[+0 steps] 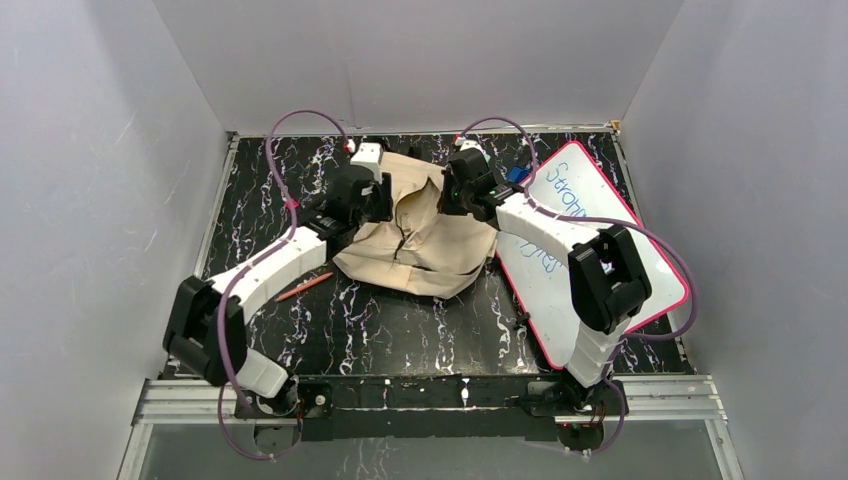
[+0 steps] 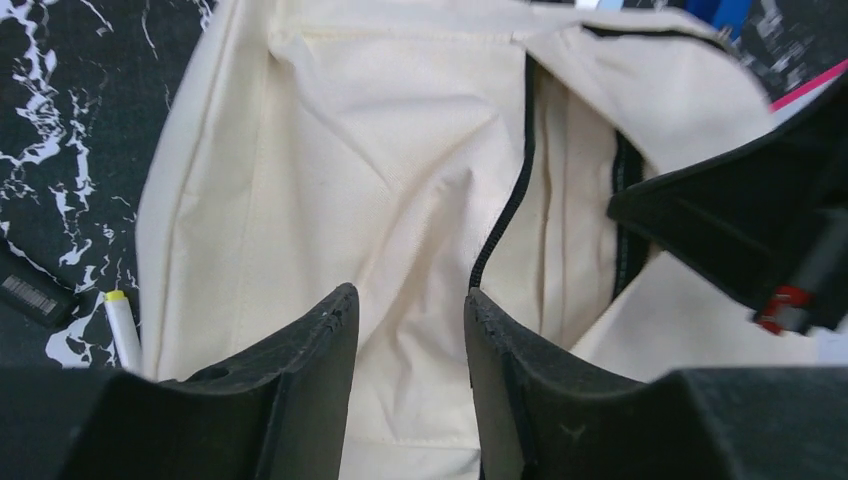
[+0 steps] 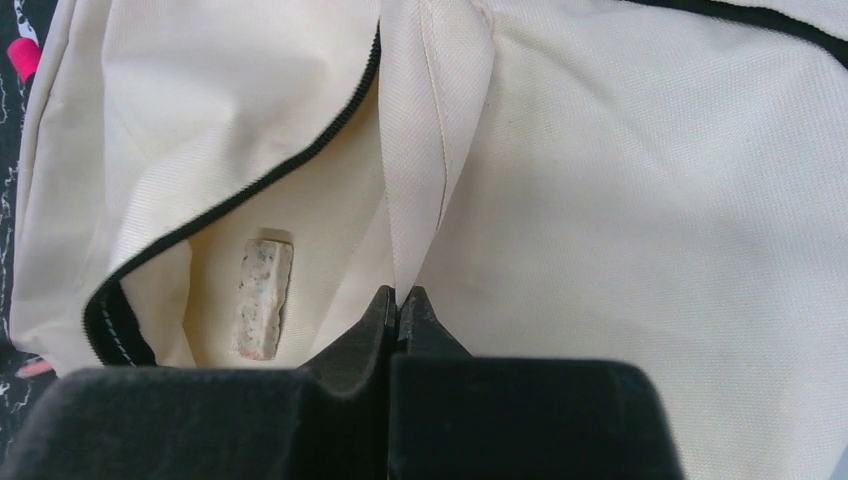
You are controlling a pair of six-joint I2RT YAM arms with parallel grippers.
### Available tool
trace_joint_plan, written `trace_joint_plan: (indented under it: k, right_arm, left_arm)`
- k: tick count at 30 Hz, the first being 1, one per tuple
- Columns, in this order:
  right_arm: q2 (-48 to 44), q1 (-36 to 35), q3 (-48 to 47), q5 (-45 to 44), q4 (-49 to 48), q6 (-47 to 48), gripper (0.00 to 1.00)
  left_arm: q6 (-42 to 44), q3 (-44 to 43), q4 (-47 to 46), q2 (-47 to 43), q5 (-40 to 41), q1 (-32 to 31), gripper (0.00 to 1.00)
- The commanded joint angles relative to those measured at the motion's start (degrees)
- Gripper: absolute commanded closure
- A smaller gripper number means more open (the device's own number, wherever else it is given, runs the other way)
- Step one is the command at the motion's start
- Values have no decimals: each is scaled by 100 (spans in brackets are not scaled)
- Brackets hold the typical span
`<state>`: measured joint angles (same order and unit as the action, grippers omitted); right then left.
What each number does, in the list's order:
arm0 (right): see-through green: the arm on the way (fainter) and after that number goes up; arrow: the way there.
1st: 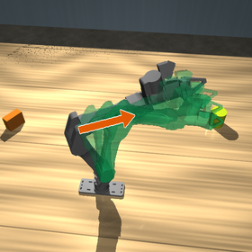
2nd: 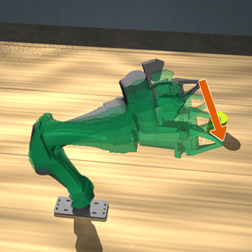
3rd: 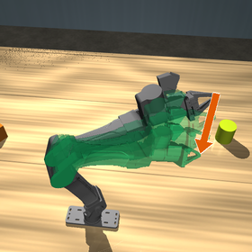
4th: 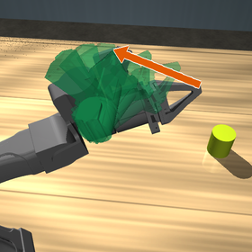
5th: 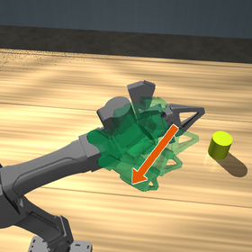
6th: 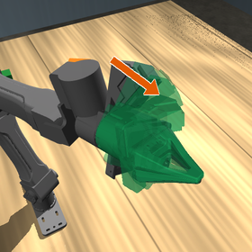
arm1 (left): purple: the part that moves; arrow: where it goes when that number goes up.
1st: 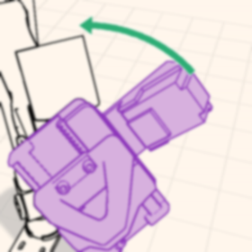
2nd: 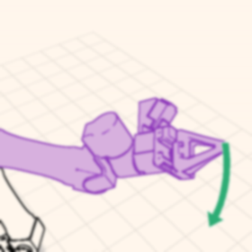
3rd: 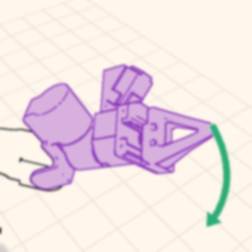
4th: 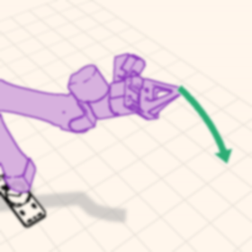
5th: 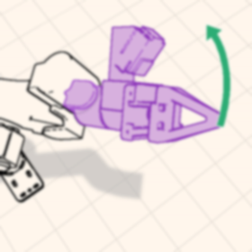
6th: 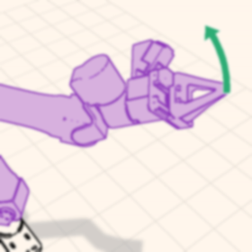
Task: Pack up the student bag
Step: Pick up the stationery from the center of the board.
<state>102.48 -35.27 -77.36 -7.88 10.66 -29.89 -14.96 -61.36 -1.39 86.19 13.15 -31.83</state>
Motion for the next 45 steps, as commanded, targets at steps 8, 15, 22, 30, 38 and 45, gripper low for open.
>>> trace_joint_plan:
  k: [8,15,22,30,38,45]
  right_arm:
    - [-445,134,-205,205,-108,765,97]
    - [-953,134,196,446,-211,799,67]
    - [-1670,134,678,753,-250,727,50]
    - [-2683,131,1847,917,-485,44,45]
    - [-3192,134,2208,581,-57,-195,40]
    - [-3306,132,2174,124,651,-428,30]
  left_arm:
    - [-862,264,1339,-1574,619,394,52]
    - [-1280,795,2024,-1830,878,1244,52]
    - [-1439,401,1976,-842,704,2191,50]
    - [-2071,-876,2064,1003,1195,2791,39]
    - [-2052,-1923,2188,2274,1184,2929,34]
    - [-2130,-2056,2196,2776,1071,2931,38]
